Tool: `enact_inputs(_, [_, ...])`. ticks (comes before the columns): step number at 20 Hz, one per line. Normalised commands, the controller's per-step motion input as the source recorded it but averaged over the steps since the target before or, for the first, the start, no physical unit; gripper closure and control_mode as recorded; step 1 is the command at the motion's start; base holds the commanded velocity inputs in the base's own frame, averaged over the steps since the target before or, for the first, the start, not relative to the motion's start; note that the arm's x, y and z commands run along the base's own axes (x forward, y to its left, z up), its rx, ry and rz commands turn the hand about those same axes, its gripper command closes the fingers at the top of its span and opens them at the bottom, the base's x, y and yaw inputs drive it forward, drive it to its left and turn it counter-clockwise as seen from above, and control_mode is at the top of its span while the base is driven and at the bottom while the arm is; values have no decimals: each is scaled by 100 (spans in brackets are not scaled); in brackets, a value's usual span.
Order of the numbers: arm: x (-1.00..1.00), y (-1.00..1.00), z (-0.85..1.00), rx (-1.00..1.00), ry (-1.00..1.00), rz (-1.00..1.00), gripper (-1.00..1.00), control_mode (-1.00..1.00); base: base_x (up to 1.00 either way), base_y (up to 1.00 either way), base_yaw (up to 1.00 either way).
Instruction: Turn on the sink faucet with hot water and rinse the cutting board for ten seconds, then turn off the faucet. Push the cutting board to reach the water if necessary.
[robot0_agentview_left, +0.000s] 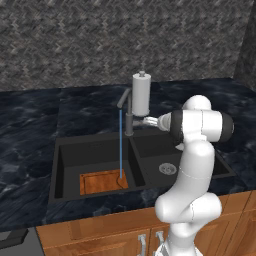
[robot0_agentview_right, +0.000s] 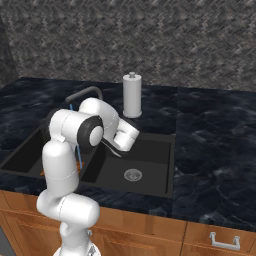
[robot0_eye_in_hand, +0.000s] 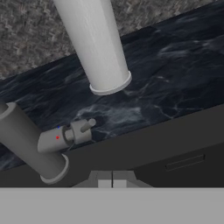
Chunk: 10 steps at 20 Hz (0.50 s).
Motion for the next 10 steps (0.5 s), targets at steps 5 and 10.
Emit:
enact_inputs(5, [0, 0, 0, 0, 0, 0, 100, -100, 0, 0, 0])
enact_inputs(10, [0, 0, 0, 0, 0, 0, 100, -100, 0, 0, 0])
